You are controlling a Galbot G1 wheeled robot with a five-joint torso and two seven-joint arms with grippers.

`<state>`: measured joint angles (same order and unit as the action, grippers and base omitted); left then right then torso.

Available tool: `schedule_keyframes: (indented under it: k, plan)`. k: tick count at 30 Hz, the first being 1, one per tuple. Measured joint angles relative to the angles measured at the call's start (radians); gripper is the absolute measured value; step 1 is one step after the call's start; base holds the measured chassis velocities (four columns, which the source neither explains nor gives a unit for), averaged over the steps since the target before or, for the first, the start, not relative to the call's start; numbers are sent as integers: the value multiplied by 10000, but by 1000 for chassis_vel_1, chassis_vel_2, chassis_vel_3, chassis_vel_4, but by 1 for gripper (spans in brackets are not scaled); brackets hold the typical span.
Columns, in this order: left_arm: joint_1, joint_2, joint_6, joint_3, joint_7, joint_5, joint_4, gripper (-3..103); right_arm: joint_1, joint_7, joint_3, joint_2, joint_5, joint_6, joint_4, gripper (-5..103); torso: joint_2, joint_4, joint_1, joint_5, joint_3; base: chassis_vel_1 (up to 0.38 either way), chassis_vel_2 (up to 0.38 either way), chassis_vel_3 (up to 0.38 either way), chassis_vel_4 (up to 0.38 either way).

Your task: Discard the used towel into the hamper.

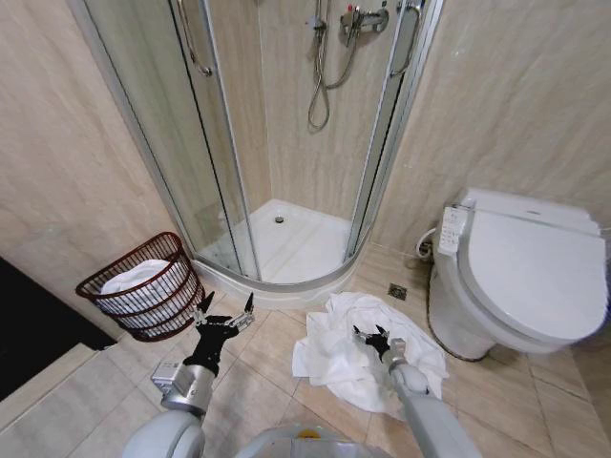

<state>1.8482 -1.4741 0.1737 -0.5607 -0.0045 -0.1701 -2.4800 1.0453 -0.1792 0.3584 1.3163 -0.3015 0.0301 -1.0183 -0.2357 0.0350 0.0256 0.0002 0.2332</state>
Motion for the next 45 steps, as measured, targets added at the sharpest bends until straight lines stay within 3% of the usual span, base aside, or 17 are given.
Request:
schedule_keyframes:
  k: [5, 13, 19, 30, 31, 34, 40, 44, 45]
  plan:
    - [0, 0, 0, 0, 0, 0, 0, 100, -566, 282, -364, 463, 511, 332, 1274, 100, 0, 2, 0, 3, 1, 0, 0, 0, 0]
    - [0, 0, 0, -1, 0, 0, 0, 100, -1006, 1215, -435, 830, 1458, 133, 2282, 100, 0, 2, 0, -1, 0, 0, 0, 0, 0]
    - [0, 0, 0, -1, 0, 0, 0, 100, -1138, 1039, -164, 778, 1323, -37, 2783, 103, 0, 0, 0, -1, 0, 0, 0, 0, 0]
    - [0, 0, 0, -1, 0, 0, 0, 100, -971, 538, 97, 602, 895, 134, 2411, 77, 0, 1, 0, -1, 0, 0, 0, 0, 0]
    - [0, 0, 0, 0, 0, 0, 0, 100, -924, 517, 99, 600, 871, 137, 2365, 69, 0, 0, 0, -2, 0, 0, 0, 0, 0]
    - [0, 0, 0, -1, 0, 0, 0, 100, -848, 482, 116, 601, 861, 152, 2300, 65, 0, 1, 0, -2, 0, 0, 0, 0, 0]
    - [0, 0, 0, 0, 0, 0, 0, 100, -727, 426, 156, 592, 830, 175, 2143, 45, -1, 1, 0, -2, 0, 0, 0, 0, 0]
    - [0, 0, 0, 0, 0, 0, 0, 100, -694, 418, 189, 562, 826, 202, 2128, 41, -1, 1, 0, -2, 0, 0, 0, 0, 0]
    - [0, 0, 0, 0, 0, 0, 0, 100, -671, 407, 220, 551, 825, 215, 2116, 33, 0, 1, 0, -2, 0, 0, 0, 0, 0]
